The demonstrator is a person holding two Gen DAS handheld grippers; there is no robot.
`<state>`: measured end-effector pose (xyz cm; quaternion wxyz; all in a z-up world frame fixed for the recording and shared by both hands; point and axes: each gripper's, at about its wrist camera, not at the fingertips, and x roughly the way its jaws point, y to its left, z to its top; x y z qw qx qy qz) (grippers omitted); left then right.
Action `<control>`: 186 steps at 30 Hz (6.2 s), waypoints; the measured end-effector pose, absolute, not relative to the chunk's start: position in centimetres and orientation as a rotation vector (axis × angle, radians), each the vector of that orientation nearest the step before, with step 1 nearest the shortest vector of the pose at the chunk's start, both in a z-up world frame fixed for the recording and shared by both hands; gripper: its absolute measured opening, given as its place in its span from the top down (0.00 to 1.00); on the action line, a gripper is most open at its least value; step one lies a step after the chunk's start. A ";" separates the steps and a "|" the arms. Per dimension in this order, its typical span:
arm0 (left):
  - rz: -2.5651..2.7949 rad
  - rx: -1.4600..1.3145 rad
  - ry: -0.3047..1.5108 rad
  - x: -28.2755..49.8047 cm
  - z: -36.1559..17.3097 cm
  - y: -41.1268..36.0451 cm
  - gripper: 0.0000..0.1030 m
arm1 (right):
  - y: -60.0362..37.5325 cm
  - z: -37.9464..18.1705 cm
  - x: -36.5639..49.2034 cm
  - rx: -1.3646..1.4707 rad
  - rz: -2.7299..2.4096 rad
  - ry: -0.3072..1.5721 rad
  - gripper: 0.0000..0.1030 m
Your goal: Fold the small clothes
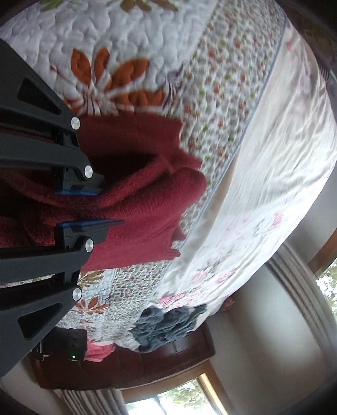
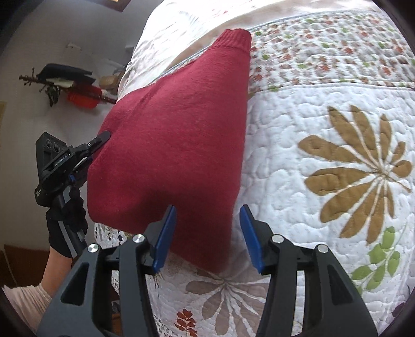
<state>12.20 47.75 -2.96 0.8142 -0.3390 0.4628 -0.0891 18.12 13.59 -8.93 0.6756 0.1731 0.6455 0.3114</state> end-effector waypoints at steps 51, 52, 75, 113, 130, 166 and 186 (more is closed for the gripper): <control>-0.163 -0.762 1.187 2.8 -11.1 48.2 0.91 | 19.9 -14.2 15.3 0.296 0.654 1.630 0.79; -0.164 -0.765 1.189 2.8 -11.3 48.2 0.91 | 19.8 -14.7 15.4 0.320 0.651 1.642 0.79; -0.111 -0.620 1.072 14.9 -7.3 50.3 0.74 | 19.8 -11.0 21.2 0.277 0.637 1.458 0.47; -0.476 -0.828 1.246 15.8 -13.9 49.4 0.30 | 19.8 -15.0 23.7 0.464 0.733 1.496 0.28; -0.512 -0.789 1.163 13.9 -10.6 47.1 0.66 | 18.7 -10.7 23.1 0.520 0.864 1.431 0.60; -0.570 -0.736 1.264 0.5 -12.3 26.6 0.50 | -0.8 -13.7 6.3 0.477 0.671 1.537 0.41; -0.440 -0.511 1.231 -7.9 -9.1 25.8 0.38 | -3.8 -12.5 -2.2 0.470 0.648 1.516 0.63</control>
